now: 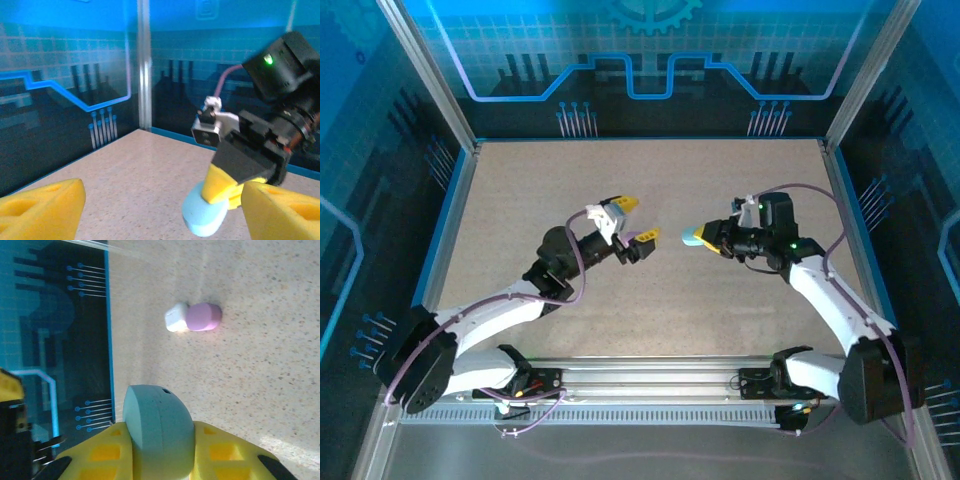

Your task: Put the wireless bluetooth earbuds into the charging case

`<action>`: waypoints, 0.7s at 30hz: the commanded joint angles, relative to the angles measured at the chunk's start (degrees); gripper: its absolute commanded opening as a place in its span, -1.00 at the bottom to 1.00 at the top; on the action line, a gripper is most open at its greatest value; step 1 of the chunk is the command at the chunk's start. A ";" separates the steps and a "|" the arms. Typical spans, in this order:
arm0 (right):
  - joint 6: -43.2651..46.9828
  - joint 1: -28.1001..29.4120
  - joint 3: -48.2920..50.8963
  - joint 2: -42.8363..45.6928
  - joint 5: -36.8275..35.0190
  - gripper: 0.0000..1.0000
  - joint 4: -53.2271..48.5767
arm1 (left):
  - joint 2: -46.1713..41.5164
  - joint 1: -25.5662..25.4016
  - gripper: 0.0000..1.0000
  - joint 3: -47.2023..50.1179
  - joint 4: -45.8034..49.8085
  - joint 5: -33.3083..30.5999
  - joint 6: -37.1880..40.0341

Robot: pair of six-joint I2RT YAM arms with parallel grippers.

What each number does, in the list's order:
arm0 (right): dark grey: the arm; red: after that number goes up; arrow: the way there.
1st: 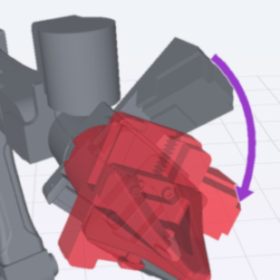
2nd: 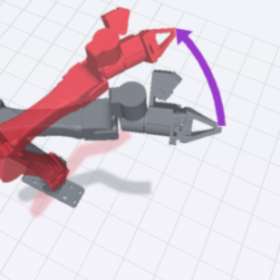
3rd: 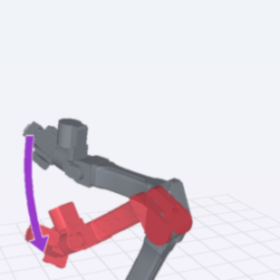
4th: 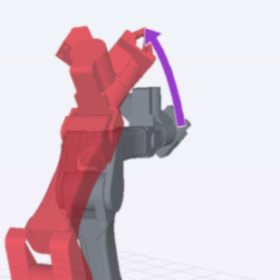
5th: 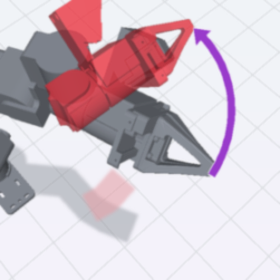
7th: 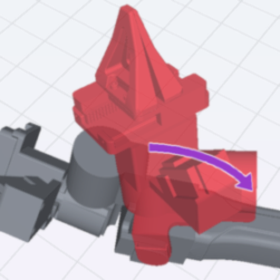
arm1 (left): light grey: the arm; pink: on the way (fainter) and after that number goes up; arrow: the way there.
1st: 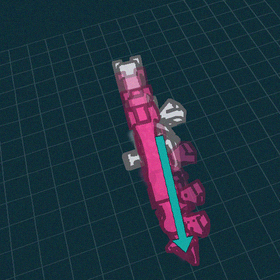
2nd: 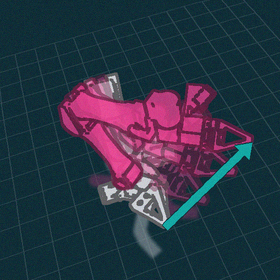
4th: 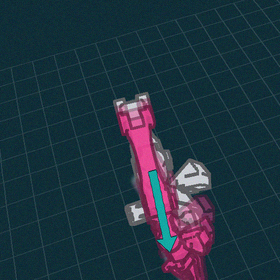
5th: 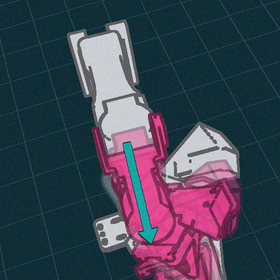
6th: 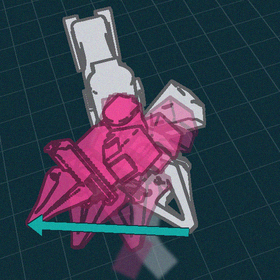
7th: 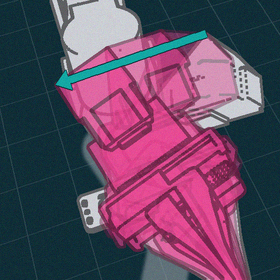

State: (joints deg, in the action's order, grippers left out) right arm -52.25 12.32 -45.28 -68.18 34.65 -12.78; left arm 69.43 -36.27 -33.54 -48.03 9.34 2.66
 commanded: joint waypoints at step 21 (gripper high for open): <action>3.60 9.30 -10.66 -40.22 -2.56 -0.65 16.82 | -5.35 3.48 0.79 0.49 8.18 -6.72 -4.24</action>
State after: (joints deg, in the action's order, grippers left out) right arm -50.35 20.95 -53.84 -106.52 33.26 1.65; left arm 65.58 -33.41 -33.54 -40.42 3.99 -1.45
